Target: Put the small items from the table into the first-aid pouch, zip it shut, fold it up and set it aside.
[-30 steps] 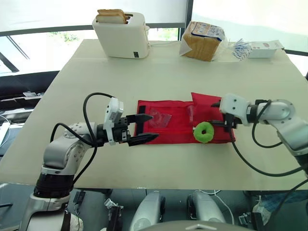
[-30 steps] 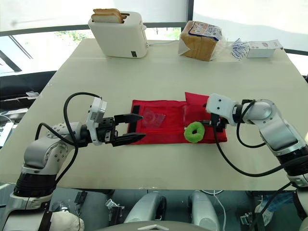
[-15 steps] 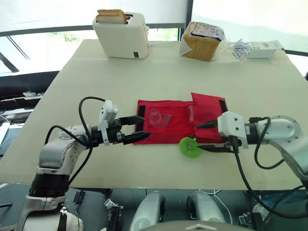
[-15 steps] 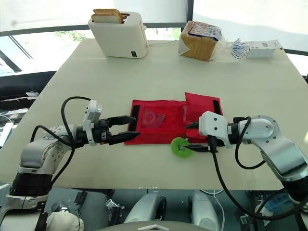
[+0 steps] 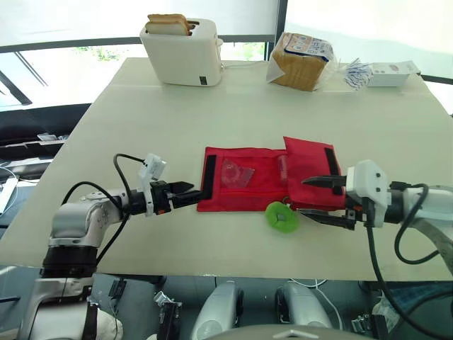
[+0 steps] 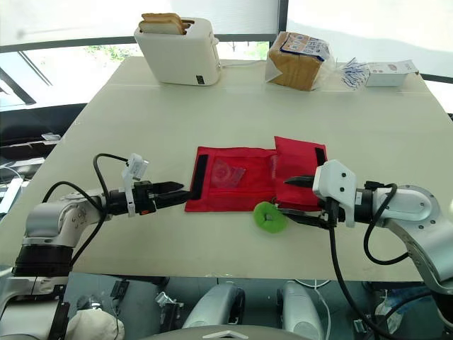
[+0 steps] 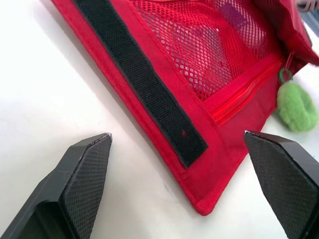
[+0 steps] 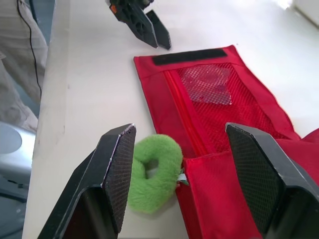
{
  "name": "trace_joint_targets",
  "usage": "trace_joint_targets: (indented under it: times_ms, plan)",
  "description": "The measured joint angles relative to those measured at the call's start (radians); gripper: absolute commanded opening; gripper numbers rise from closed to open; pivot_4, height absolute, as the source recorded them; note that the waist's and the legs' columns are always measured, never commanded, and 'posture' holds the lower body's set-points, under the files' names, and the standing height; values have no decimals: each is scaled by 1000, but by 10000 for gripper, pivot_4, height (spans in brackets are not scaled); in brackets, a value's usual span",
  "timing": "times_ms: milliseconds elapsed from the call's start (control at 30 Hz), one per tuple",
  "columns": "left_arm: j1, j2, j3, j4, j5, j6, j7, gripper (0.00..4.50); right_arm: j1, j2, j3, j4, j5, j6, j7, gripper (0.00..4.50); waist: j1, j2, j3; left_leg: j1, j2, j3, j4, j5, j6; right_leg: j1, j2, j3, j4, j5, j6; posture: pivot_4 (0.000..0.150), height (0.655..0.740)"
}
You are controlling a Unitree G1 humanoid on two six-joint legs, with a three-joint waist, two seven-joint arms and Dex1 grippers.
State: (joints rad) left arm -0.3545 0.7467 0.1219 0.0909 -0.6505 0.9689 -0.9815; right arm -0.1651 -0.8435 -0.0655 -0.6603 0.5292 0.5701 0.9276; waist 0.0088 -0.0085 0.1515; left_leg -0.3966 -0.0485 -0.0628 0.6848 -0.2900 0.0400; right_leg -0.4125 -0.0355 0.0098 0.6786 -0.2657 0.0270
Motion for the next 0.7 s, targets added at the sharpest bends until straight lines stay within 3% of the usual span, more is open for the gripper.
trace_joint_targets:
  times_ms: [267,700]
  plan:
    - [35,-54,85,-69,-185,280,54,45000,42,0,-84,-6,17,-3,-54,30553,2,0,0,0,0,0,0,0,0,0,0,0,0,0,0,1500,7400]
    - [235,-135,221,-287,-351,403,218,45000,30,2,-94,-8,66,25,-92,30553,4,0,0,1,0,0,0,0,0,0,0,0,0,0,0,1500,7400]
